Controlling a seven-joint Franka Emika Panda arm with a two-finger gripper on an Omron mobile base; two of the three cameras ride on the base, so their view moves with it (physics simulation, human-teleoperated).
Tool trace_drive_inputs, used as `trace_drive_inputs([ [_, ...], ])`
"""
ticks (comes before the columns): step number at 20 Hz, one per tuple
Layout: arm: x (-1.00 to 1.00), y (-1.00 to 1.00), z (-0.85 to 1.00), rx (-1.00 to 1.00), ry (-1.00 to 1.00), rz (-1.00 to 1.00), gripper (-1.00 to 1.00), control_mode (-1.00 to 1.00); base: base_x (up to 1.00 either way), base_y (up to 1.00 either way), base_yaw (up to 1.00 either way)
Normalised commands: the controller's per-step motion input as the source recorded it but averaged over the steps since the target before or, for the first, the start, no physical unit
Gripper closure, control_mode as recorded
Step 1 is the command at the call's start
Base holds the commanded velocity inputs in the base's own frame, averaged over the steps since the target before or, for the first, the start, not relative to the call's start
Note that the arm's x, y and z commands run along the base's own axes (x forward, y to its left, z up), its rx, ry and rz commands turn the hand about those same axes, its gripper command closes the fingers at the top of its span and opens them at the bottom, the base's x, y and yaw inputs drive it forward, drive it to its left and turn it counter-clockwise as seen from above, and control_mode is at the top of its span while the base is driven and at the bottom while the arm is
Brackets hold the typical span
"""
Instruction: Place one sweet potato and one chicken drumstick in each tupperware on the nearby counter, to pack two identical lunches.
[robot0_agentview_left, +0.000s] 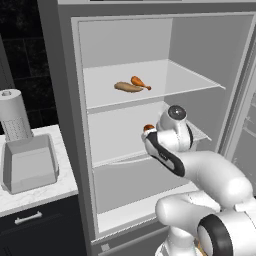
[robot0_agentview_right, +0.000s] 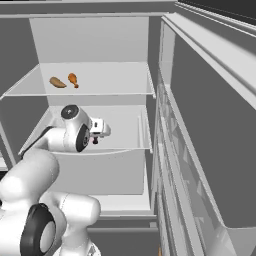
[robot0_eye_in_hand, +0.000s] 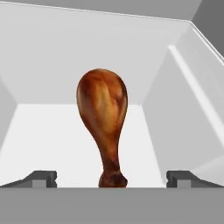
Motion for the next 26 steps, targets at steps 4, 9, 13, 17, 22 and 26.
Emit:
trace_drive_inputs([
  [4, 0.56, 0.13, -0.3, 0.0, 0.0, 0.0, -1.0, -1.0, 0.0, 0.0, 0.0],
  [9, 0.47, 0.0, -0.45, 0.0, 0.0, 0.0, 1.0, -1.0, 0.0, 0.0, 0.0],
  [13, 0.14, 0.07, -0.49, 0.0, 0.05, 0.0, 1.0, -1.0, 0.0, 0.0, 0.0],
  [17, -0.5, 0.0, -0.04, 0.0, 0.01, 0.0, 1.0, -1.0, 0.0, 0.0, 0.0],
  [22, -0.99, -0.01, 0.51, 0.0, -0.04, 0.0, 1.0, -1.0, 0.0, 0.0, 0.0],
  [26, -1.0, -0.05, 0.71, 0.0, -0.03, 0.0, 1.0, -1.0, 0.0, 0.0, 0.0],
])
